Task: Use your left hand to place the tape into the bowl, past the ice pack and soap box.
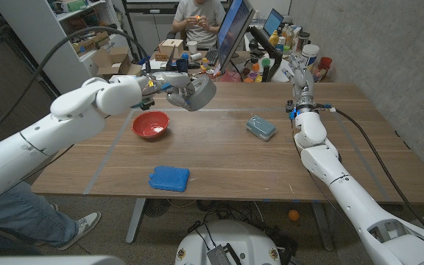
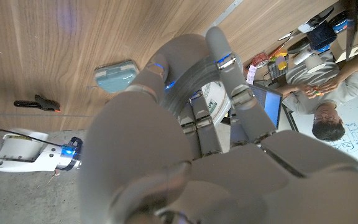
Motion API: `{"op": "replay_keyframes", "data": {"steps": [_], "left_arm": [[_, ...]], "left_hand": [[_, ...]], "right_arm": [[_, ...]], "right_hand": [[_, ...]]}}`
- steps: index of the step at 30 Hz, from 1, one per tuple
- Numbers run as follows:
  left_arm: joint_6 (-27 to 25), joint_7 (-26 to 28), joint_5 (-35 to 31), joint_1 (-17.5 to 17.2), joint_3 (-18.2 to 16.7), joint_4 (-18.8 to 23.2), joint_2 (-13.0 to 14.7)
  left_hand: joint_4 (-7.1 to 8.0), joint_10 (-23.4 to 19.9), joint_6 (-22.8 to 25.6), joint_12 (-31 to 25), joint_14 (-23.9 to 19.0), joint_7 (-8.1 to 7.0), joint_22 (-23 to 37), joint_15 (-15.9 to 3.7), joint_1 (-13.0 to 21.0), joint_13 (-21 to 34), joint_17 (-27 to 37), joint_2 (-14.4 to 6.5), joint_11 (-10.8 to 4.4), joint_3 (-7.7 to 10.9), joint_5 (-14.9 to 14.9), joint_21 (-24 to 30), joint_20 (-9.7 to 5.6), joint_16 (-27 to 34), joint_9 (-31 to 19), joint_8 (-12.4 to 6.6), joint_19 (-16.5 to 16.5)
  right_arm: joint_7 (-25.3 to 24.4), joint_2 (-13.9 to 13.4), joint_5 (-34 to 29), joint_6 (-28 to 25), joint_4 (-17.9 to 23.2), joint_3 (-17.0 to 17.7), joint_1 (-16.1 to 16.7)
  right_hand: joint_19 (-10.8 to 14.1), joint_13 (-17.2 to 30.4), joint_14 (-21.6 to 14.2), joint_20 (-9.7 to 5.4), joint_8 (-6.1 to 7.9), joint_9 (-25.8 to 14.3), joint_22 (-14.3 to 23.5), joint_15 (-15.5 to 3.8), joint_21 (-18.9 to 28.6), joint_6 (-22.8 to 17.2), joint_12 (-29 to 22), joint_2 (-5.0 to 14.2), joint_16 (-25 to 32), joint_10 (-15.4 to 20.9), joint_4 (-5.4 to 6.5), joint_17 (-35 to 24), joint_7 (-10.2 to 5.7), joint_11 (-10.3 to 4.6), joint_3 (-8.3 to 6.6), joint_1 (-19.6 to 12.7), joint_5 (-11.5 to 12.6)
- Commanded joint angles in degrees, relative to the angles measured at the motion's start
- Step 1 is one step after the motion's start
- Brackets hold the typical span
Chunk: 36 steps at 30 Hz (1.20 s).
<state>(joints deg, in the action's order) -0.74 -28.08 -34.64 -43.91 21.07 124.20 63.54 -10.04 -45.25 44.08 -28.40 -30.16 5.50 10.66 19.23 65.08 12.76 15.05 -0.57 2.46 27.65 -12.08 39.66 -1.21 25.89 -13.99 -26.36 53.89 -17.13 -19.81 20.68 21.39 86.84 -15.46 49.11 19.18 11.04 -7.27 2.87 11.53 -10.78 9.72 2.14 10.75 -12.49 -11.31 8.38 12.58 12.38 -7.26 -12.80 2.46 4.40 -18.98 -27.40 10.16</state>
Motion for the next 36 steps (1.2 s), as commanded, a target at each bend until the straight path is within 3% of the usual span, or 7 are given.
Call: {"op": "replay_keyframes", "data": {"steps": [1,4,5,18,23,36], "left_arm": [[-13.1,5.7,15.0,-5.1,-4.5,2.9,8.9],[-14.1,6.6,16.2,-6.7,-5.7,3.2,10.6],[-14.3,6.9,16.6,-7.2,-6.1,3.3,11.1],[-17.3,12.1,22.4,-14.4,-11.8,3.3,17.2],[-17.9,12.4,26.0,-14.1,-12.2,1.0,17.1],[-22.4,14.9,28.7,-16.0,-12.0,-1.4,20.4]], "left_hand": [[0.45,-13.1,12.4,-1.7,-35.4,-2.55,0.2,-29.29,3.7,15.4,0.3,-4.2,-7.85,0.70,-0.3,0.4,-0.01,0.1,-0.1,-0.37,-0.4],[0.46,-13.1,12.3,-1.7,-35.3,-2.61,0.2,-29.32,3.7,15.5,0.4,-4.2,-7.72,0.71,-0.3,0.5,0.01,0.0,-0.1,-0.34,-0.5],[0.41,-13.0,12.4,-1.6,-35.3,-2.68,0.2,-29.27,3.8,15.7,0.4,-4.2,-7.05,0.73,-0.4,0.6,0.02,0.0,-0.1,-0.33,-0.5],[0.42,-13.2,12.3,-1.4,-35.4,-2.66,0.1,-29.19,3.8,16.2,0.6,-4.1,-6.87,0.89,-0.4,1.0,0.07,-0.1,-0.1,-0.31,-0.8],[0.44,-13.3,12.2,-1.3,-35.4,-2.57,0.1,-29.23,3.8,16.5,0.7,-4.1,-6.95,0.94,-0.4,1.2,0.05,-0.2,-0.1,-0.32,-0.9],[0.39,-13.2,12.3,-1.0,-35.2,-2.50,0.1,-29.18,3.8,17.1,0.9,-4.0,-6.94,1.05,-0.4,1.6,0.03,-0.4,-0.1,-0.34,-1.2]], "right_arm": [[0.0,0.9,-0.1,-0.4,-0.8,-1.5,-0.5],[0.0,1.1,-0.1,-0.5,-1.0,-1.7,-0.5],[-0.1,1.2,-0.1,-0.6,-1.0,-1.7,-0.5],[-0.8,1.2,-0.7,-1.5,-0.1,-2.2,0.4],[-1.4,1.0,-1.0,-2.2,0.7,-2.2,1.0],[-2.5,0.6,-1.2,-3.9,2.2,-2.3,2.0]], "right_hand": [[-0.2,0.1,-0.5,-0.05,-0.17,-0.3,0.1,0.19,0.3,-0.5,-0.2,-0.19,0.3,0.4,0.02,0.0,-0.16,0.11,0.40,0.3,0.2],[-0.2,0.1,-0.6,-0.03,-0.18,-0.3,0.1,0.32,0.3,-0.4,-0.2,-0.18,0.3,0.5,0.02,0.0,-0.18,0.09,0.41,0.3,0.2],[-0.2,0.1,-0.6,-0.07,-0.18,-0.3,0.1,0.30,0.4,-0.4,-0.2,-0.18,0.3,0.5,0.03,0.0,-0.20,0.09,0.41,0.3,0.2],[-0.1,0.1,-0.6,-0.05,-0.19,-0.3,0.1,0.28,0.4,-0.4,-0.1,-0.16,0.3,0.4,0.00,0.0,-0.21,0.05,0.45,0.3,0.2],[-0.1,0.1,-0.6,-0.04,-0.20,-0.3,0.1,0.27,0.4,-0.4,-0.1,-0.17,0.3,0.4,-0.02,0.0,-0.19,0.00,0.46,0.3,0.2],[-0.1,0.1,-0.6,-0.02,-0.21,-0.3,0.1,0.28,0.4,-0.4,-0.2,-0.15,0.3,0.5,-0.03,0.1,-0.19,-0.01,0.49,0.3,0.2]]}}
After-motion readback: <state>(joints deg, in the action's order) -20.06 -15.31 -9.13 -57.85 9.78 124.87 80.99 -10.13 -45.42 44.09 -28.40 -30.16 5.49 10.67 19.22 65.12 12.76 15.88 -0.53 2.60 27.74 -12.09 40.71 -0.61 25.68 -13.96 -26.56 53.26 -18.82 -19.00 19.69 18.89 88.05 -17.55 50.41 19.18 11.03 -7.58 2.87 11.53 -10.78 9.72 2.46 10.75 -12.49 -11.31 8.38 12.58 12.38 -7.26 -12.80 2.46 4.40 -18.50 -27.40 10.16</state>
